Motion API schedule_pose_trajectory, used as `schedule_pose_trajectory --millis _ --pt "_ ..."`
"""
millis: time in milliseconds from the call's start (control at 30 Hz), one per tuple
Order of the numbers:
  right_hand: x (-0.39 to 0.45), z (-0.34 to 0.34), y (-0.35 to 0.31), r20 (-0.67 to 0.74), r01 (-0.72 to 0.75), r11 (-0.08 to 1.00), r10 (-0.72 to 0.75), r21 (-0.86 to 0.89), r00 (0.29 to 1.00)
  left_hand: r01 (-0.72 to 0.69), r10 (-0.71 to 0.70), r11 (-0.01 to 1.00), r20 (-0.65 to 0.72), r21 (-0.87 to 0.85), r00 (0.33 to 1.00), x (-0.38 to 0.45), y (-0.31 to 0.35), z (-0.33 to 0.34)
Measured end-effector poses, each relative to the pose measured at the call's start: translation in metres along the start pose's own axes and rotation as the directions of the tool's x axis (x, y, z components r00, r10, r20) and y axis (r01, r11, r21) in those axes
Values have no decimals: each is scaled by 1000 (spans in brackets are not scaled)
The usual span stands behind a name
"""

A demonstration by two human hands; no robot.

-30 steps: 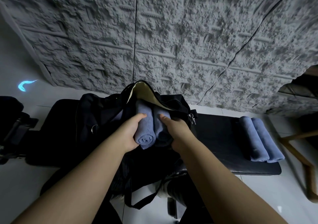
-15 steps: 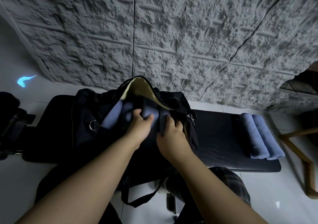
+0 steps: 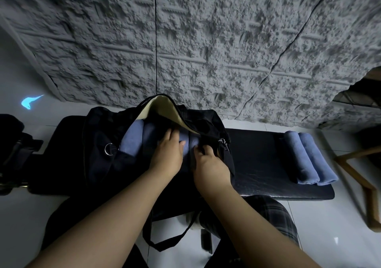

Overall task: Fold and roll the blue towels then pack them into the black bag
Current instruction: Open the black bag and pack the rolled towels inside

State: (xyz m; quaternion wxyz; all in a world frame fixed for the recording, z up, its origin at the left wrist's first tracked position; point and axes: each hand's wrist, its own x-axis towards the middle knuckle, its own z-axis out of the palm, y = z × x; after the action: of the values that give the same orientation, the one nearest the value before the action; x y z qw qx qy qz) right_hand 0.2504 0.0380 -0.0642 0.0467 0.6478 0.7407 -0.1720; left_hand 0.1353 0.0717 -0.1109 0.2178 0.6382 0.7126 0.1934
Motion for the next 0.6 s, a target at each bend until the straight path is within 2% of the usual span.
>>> schedule_pose_trajectory --millis 133,233,300,367,433,533,600 --pt "-1 4 4 -16 2 1000 -2 -9 1000 -43 46 999 129 -21 991 6 -8 7" --pt "3 8 5 -57 27 998 -30 -50 998 31 4 989 235 -146 972 23 -19 1" --pt "5 9 3 -41 52 995 -56 -90 998 13 3 998 249 -61 968 28 -23 -2" --pt "6 9 2 7 67 990 -67 -122 998 -66 49 995 201 75 978 21 -19 -2" --pt "6 9 2 32 74 987 -71 -140 997 -179 157 973 151 147 976 8 -13 -1" --pt "4 10 5 54 86 990 -81 -112 995 -379 336 907 225 186 915 -14 -6 2" --pt "2 11 8 57 98 992 -94 -78 994 -417 359 889 279 187 891 -22 -8 4"
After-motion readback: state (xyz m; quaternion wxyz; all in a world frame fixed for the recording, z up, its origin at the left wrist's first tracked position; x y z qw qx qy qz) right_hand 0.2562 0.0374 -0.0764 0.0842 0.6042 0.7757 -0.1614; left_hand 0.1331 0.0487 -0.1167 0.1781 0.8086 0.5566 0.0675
